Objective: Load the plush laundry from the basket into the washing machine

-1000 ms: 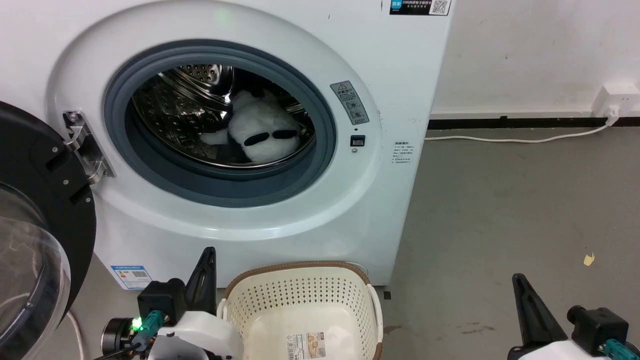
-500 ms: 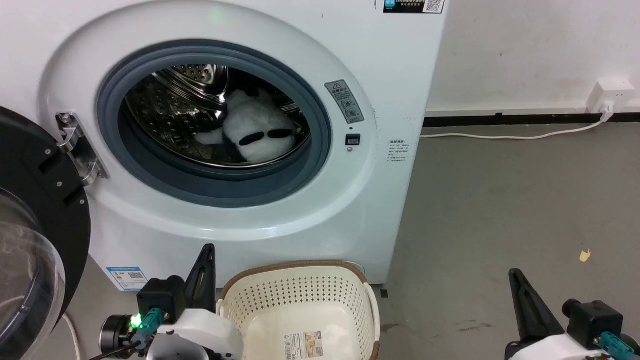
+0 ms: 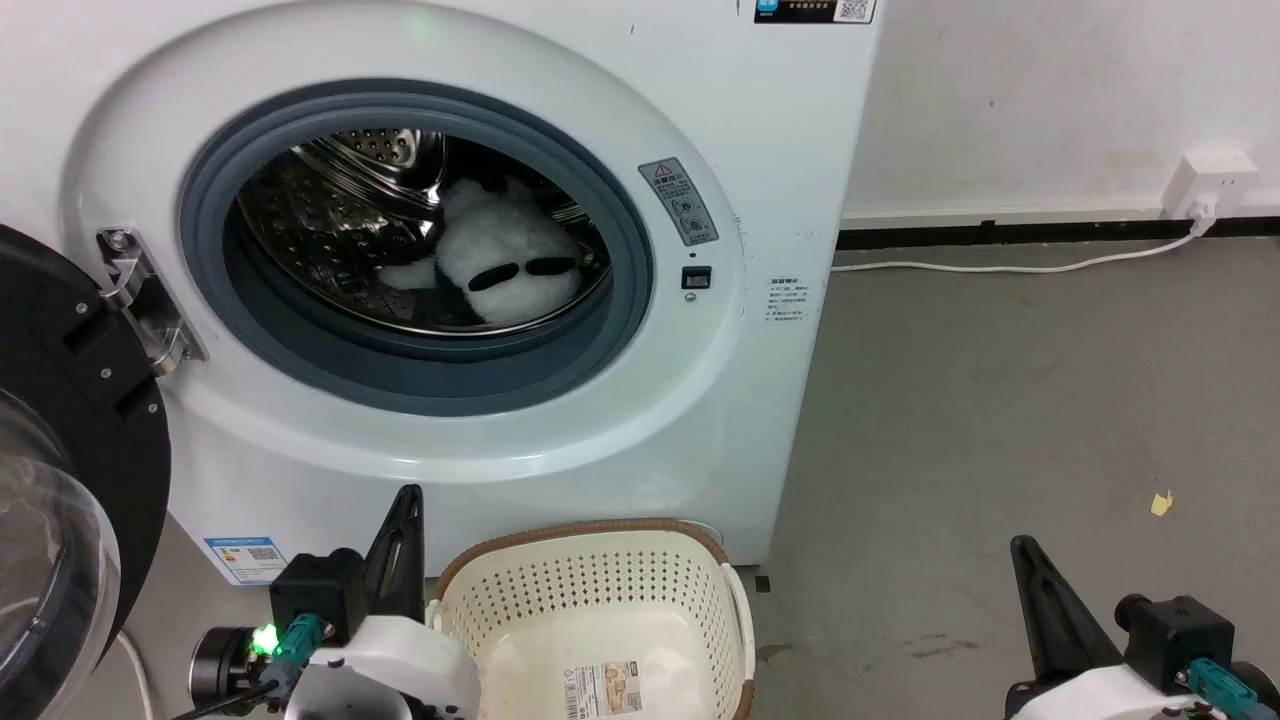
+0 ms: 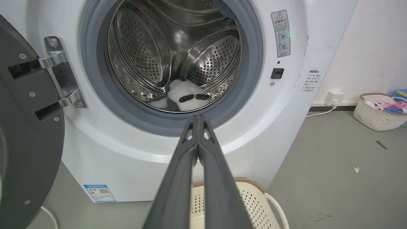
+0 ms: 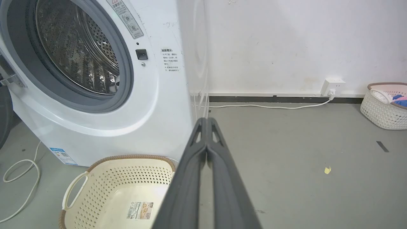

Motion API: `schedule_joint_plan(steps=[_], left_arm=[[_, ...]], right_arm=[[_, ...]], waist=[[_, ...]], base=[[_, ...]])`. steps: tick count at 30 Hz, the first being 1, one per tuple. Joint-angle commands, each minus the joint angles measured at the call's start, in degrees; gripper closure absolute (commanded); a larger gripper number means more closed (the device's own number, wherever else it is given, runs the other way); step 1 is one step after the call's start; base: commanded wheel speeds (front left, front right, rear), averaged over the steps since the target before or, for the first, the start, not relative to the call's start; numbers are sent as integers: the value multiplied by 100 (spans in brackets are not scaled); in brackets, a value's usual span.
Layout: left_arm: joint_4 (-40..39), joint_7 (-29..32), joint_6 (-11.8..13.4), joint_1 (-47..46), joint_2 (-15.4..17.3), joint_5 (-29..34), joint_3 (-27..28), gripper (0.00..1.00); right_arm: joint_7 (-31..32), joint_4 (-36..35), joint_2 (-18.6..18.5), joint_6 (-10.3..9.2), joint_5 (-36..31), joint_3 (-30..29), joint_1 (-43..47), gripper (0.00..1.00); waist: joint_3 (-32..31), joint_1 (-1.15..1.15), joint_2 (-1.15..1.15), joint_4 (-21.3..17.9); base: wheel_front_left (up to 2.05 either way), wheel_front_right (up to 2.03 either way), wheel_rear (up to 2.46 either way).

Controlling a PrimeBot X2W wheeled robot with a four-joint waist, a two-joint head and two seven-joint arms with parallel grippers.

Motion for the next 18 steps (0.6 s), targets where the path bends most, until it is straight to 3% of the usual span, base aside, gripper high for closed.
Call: schedule_joint_plan(steps=[1, 18], left_arm=[[-48, 32, -33, 106, -46, 75, 50, 100], [-189, 180, -128, 156, -159, 340, 250, 100]], right_arm=[[25, -46, 9, -2, -51, 9, -128, 100], [151, -112, 11, -3, -194, 50, -200, 100]], waist=[[2, 0, 0, -7], [27, 0, 0, -85]], base=[[0, 0, 0], [0, 0, 0]])
